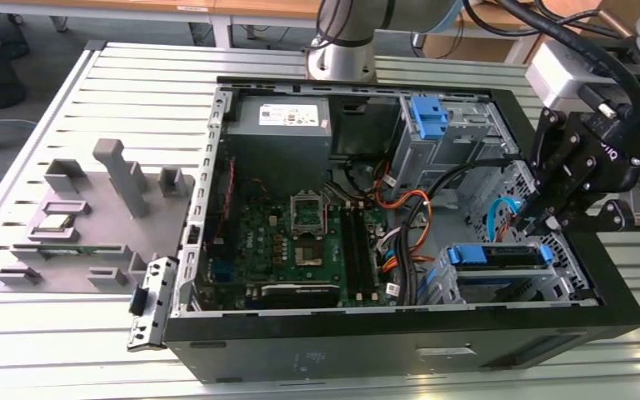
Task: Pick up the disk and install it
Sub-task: 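Insert the first disk wire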
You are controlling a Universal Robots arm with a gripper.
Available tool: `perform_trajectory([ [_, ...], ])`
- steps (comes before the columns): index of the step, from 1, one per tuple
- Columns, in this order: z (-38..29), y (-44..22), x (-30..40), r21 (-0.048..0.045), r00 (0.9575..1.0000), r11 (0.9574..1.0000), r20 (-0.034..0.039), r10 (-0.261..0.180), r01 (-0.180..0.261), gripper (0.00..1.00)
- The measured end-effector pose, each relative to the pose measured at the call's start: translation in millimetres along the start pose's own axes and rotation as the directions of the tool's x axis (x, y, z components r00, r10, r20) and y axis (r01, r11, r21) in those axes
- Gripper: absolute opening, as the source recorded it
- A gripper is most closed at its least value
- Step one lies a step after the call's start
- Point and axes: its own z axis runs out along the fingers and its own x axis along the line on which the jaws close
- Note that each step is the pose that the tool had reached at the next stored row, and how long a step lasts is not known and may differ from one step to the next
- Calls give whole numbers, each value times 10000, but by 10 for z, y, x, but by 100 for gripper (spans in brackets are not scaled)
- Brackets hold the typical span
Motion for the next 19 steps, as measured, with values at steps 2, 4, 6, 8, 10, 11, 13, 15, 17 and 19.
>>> perform_trajectory([
  [2, 8, 0, 0, 0, 10000, 10000, 0, 0, 0, 30],
  [4, 15, 0, -2, 0, 10000, 10000, 0, 0, 0, 30],
  [6, 15, 0, -7, 0, 10000, 10000, 0, 0, 0, 30],
  [8, 14, 0, -10, -1, 10000, 10000, 0, -1, 1, 30],
  [10, -15, 0, -11, 0, 10000, 10000, -1, 0, 0, 30],
  [11, -24, 0, -11, 0, 10000, 10000, 0, 0, 0, 30],
  [13, -116, 2, -19, 0, 10000, 10000, 0, 0, 0, 30],
  [15, -49, 1, -19, 0, 10000, 10000, 0, 0, 0, 30],
  [17, -44, 1, -19, -1, 10000, 10000, 0, 0, 0, 30],
  [19, -40, 1, -19, 0, 10000, 10000, 0, -1, 1, 30],
])
